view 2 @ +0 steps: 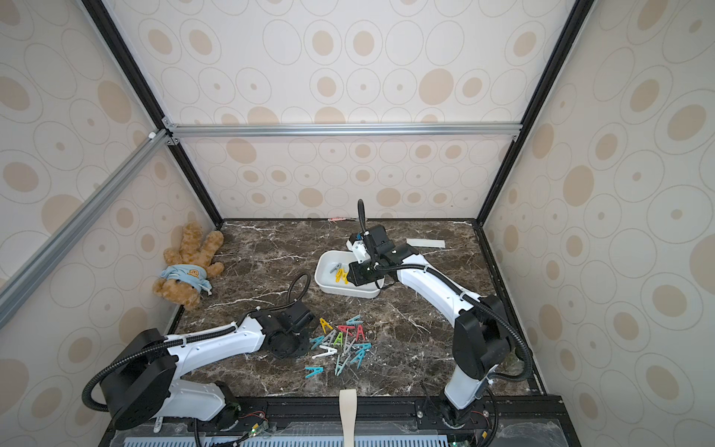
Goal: Put the clothespins into the storage box
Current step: Pick up the clothespin from the center of the board, then place the clothespin in the storage box.
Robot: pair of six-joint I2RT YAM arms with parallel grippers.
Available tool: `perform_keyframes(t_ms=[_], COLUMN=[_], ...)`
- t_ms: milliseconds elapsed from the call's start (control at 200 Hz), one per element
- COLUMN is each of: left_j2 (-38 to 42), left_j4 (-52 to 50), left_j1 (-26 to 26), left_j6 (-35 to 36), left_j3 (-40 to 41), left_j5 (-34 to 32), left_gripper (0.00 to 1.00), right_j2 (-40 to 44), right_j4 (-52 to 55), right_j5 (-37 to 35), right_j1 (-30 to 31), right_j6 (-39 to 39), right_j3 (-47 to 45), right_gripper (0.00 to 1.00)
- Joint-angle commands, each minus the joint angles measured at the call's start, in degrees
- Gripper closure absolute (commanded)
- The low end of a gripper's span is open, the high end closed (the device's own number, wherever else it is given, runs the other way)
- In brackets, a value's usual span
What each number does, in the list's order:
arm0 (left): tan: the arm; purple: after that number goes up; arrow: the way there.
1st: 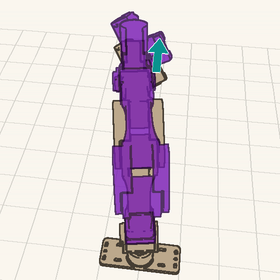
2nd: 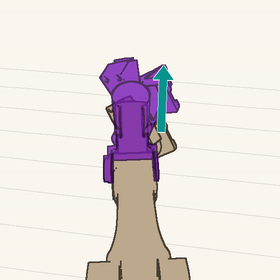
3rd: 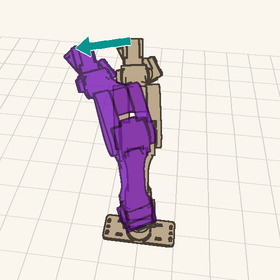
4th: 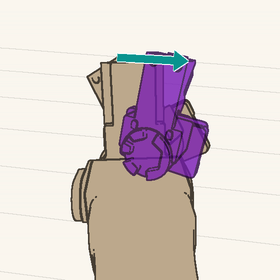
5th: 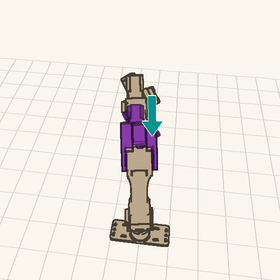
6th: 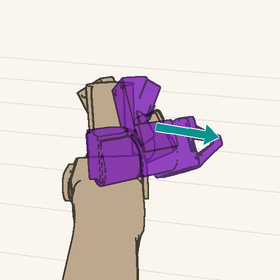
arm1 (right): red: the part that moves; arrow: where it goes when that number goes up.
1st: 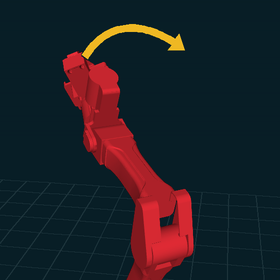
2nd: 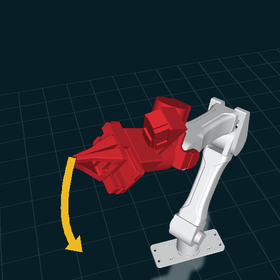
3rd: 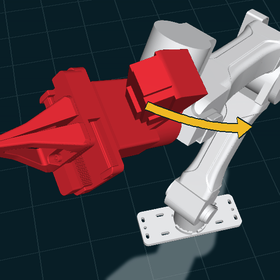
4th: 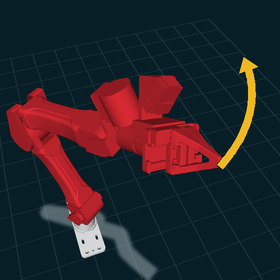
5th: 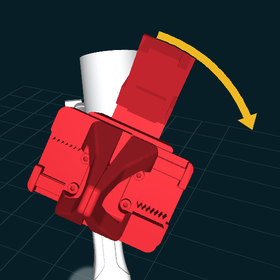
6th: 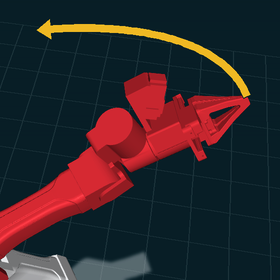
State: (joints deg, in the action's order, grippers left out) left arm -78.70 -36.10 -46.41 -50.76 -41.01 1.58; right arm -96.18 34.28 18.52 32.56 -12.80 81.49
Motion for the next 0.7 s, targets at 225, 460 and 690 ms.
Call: perform_keyframes(t_ms=[225,460,690], left_j2=[1.36,-11.37,-27.71], left_j4=[-8.16,-1.7,2.4], left_j1=[5.24,11.4,12.97], left_j6=[11.15,21.76,25.81], left_j3=[-13.58,-30.47,-45.99], left_j5=[-0.75,3.93,5.82], left_gripper=[0.95,0.96,0.98], right_j2=[4.38,8.37,12.63], right_j4=[0.28,1.28,6.06], right_j5=[-2.17,-2.7,-6.4], right_j1=[0.03,0.1,0.15], right_j6=[-1.72,-4.86,-3.75], right_j3=[-2.13,-7.27,-11.25], right_gripper=[0.8,0.8,0.8])
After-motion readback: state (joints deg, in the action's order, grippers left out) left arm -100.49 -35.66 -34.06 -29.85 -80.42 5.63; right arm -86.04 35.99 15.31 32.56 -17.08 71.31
